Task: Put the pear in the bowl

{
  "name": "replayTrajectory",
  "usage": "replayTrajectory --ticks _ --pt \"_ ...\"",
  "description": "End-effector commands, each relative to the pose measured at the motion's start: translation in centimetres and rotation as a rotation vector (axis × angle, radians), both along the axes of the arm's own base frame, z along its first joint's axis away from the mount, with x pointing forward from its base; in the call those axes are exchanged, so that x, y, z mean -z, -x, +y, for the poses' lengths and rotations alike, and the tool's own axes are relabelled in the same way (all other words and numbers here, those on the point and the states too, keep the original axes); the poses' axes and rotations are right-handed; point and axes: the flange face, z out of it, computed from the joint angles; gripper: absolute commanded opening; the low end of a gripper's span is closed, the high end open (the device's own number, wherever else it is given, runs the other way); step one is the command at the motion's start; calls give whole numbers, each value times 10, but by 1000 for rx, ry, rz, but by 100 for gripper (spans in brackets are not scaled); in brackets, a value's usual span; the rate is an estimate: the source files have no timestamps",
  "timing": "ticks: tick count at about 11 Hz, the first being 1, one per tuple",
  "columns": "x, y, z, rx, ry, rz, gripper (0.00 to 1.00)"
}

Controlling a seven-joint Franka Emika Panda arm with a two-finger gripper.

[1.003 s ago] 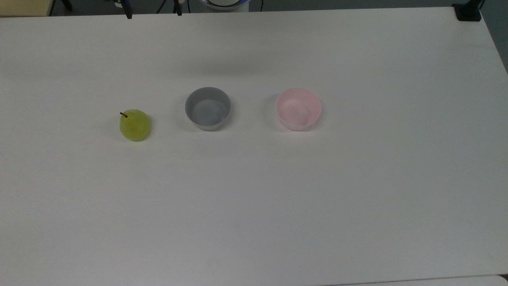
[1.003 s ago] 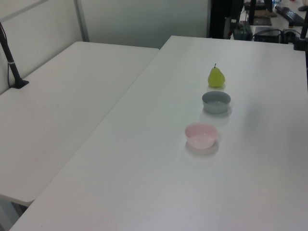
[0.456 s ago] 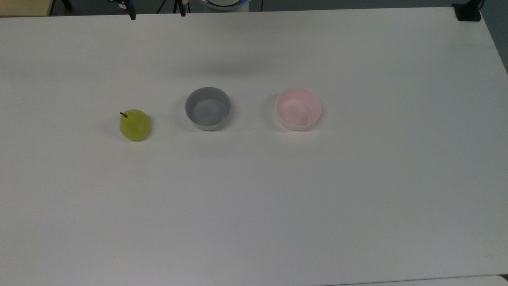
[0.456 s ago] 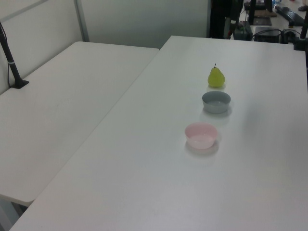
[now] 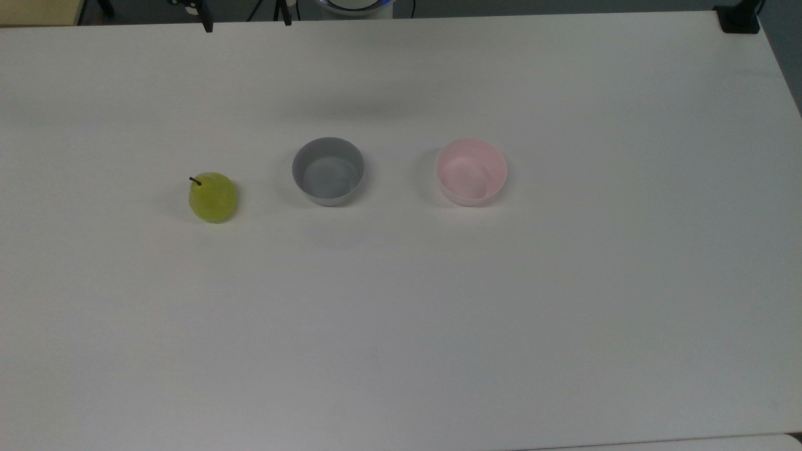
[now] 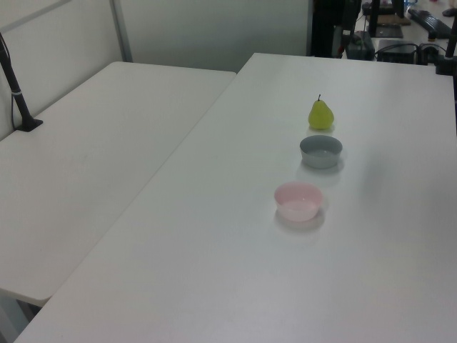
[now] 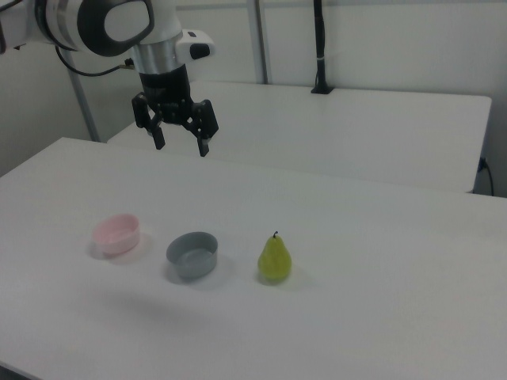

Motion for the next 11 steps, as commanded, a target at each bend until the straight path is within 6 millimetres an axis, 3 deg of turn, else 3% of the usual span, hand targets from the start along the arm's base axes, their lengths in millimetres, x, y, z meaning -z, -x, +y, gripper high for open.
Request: replayTrajectory --ticks 1,3,5,8,11 --pt "3 5 -24 -214 22 12 100" --pt "1 4 -39 -271 67 16 100" --pt "17 -2 -56 -241 89 47 100" --pt "30 -6 -103 -179 131 11 100" --pt "52 -9 -127 -204 156 -16 100"
